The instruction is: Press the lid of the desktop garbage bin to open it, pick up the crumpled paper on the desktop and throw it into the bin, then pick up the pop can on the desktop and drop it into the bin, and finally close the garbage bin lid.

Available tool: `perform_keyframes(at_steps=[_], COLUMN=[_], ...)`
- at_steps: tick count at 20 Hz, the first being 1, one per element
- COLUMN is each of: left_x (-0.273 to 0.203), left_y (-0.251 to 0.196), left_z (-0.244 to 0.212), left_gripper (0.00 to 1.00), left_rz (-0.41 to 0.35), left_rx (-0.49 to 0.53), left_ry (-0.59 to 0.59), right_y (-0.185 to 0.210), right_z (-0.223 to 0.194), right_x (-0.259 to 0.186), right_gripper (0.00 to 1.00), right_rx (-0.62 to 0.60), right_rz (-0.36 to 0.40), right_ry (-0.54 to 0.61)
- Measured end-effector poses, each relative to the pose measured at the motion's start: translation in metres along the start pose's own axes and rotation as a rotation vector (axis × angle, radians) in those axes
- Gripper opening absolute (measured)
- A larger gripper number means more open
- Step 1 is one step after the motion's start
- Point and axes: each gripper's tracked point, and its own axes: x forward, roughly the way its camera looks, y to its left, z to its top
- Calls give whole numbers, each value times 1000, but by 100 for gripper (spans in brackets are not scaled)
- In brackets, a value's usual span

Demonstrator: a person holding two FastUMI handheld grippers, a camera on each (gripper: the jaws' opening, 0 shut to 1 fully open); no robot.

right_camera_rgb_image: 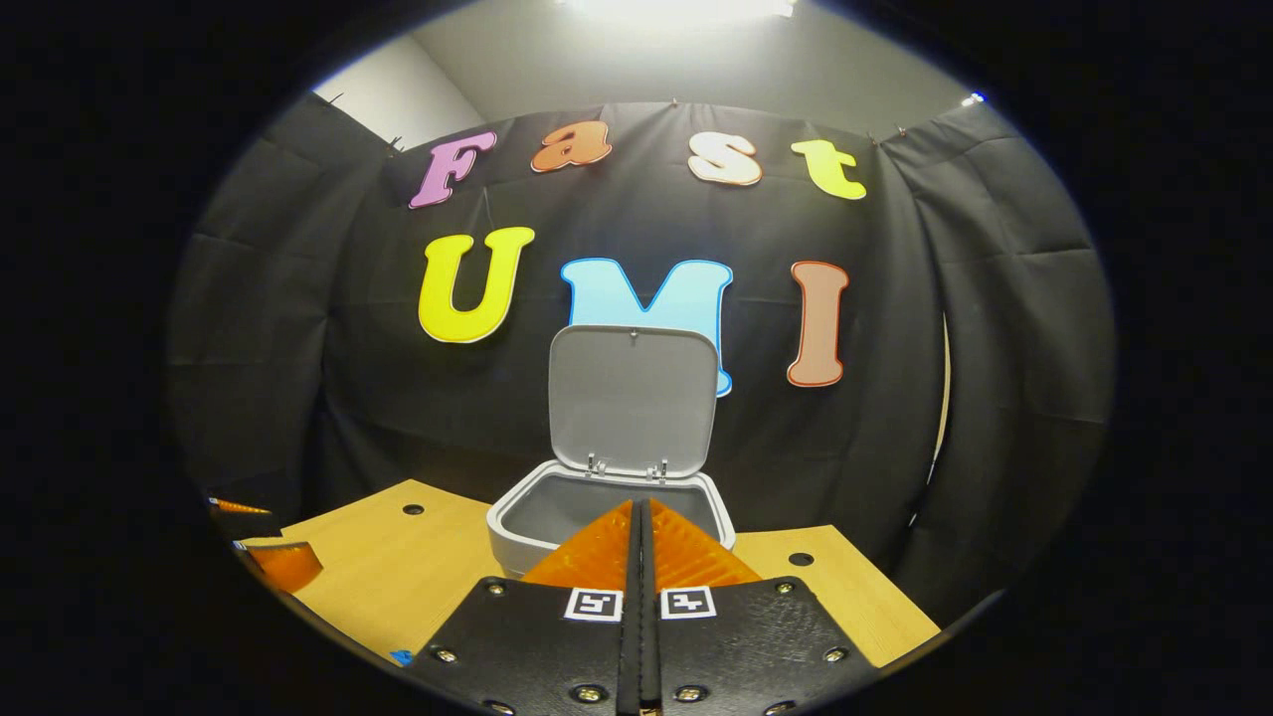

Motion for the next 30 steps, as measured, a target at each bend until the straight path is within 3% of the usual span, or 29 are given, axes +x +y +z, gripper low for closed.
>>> perform_keyframes(at_steps=[4,9,12,19,21,23,25,27,30], left_x=[0,5,5,15,17,18,19,20,15], left_y=[-8,-20,-19,-6,-4,-2,1,4,2], left_z=[-31,-69,-87,-136,-149,-166,-181,-198,-228], left_gripper=[96,96,96,96,96,96,96,96,96], left_rz=[-20,-70,-87,-131,-151,-157,-151,-149,-157], left_rx=[24,62,77,42,18,-1,-8,-13,-37], left_ry=[89,197,238,358,400,445,494,544,637], right_y=[-1,2,9,19,20,21,18,15,14], right_z=[4,7,8,-3,-4,-3,-1,-1,-5], right_x=[-7,-15,-20,-26,-29,-32,-33,-36,-36], right_gripper=[2,18,38,60,76,86,87,95,96], right_rx=[10,-29,-34,-43,-37,-24,-24,-29,-18], right_rz=[-12,-9,12,56,60,64,51,31,19], right_ry=[-19,-47,-53,-17,-9,-12,-22,-25,-10])
